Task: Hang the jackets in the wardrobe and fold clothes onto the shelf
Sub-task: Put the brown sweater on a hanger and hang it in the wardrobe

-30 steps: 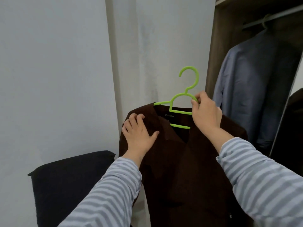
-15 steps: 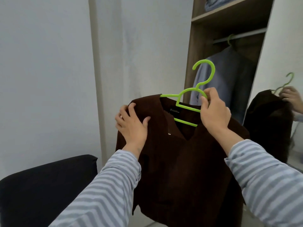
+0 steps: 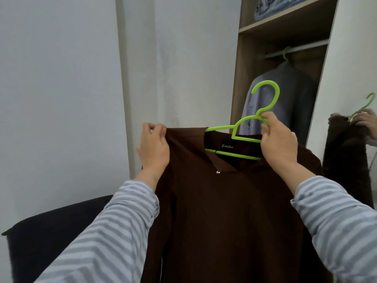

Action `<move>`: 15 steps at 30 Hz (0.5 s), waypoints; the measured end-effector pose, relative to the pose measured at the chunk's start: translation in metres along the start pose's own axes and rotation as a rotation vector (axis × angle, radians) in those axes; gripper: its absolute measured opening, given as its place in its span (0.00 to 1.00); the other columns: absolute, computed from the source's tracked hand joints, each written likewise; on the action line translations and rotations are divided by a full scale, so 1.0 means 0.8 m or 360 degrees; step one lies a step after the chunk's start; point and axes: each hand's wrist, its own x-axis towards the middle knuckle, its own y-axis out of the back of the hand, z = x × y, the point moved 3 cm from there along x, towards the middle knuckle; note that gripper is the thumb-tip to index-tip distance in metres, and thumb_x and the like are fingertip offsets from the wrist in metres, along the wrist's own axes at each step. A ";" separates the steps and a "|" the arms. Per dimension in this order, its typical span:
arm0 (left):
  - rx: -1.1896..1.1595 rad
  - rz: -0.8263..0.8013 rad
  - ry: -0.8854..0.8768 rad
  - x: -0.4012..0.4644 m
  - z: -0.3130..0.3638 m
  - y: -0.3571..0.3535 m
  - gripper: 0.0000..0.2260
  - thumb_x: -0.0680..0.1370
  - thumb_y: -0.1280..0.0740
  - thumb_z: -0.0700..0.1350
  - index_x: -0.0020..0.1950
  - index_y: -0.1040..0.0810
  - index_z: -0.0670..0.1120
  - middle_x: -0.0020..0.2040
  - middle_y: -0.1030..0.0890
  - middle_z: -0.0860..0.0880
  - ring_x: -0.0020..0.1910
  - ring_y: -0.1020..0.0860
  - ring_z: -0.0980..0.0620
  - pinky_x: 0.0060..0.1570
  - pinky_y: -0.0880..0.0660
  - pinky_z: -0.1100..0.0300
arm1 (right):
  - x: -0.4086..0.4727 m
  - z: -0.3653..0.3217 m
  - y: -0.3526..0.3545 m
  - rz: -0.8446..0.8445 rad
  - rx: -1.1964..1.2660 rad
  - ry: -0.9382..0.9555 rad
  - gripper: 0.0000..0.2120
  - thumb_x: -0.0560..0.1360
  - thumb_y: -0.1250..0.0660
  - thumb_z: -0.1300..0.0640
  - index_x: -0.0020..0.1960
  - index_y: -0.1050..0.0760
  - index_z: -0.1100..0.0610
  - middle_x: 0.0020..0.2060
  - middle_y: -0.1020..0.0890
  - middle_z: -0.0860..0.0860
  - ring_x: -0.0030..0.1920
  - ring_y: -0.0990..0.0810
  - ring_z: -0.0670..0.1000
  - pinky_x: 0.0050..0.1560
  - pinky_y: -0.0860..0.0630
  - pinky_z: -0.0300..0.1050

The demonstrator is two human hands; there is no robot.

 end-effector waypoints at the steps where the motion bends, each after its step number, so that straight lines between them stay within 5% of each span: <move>1: 0.0042 -0.0049 0.0066 0.009 -0.003 0.003 0.11 0.82 0.46 0.47 0.51 0.24 0.49 0.52 0.29 0.51 0.50 0.26 0.49 0.50 0.39 0.55 | -0.001 0.000 -0.002 -0.0025 0.0001 0.0045 0.15 0.80 0.44 0.62 0.64 0.30 0.52 0.49 0.22 0.55 0.46 0.23 0.63 0.49 0.29 0.56; 4: 0.0076 -0.0337 0.0233 0.028 -0.013 0.002 0.12 0.83 0.48 0.48 0.51 0.25 0.51 0.55 0.25 0.50 0.57 0.27 0.48 0.54 0.41 0.51 | -0.001 -0.003 -0.013 -0.0187 0.0088 0.0149 0.15 0.79 0.44 0.63 0.64 0.30 0.54 0.53 0.25 0.56 0.47 0.23 0.64 0.47 0.26 0.61; 10: 0.0041 -0.0682 0.0351 0.022 -0.019 -0.019 0.14 0.83 0.50 0.49 0.48 0.27 0.48 0.48 0.24 0.49 0.53 0.26 0.45 0.56 0.36 0.50 | -0.002 -0.012 -0.021 -0.0407 0.0172 0.0220 0.17 0.79 0.44 0.61 0.65 0.32 0.48 0.50 0.17 0.52 0.52 0.19 0.58 0.49 0.23 0.55; 15: 0.0243 -0.0720 -0.0066 -0.015 0.019 -0.044 0.18 0.83 0.53 0.55 0.48 0.26 0.53 0.45 0.21 0.52 0.52 0.23 0.47 0.60 0.35 0.50 | -0.013 -0.007 -0.031 -0.0415 -0.0157 0.0193 0.15 0.80 0.46 0.55 0.65 0.37 0.43 0.44 0.17 0.54 0.42 0.20 0.62 0.42 0.23 0.56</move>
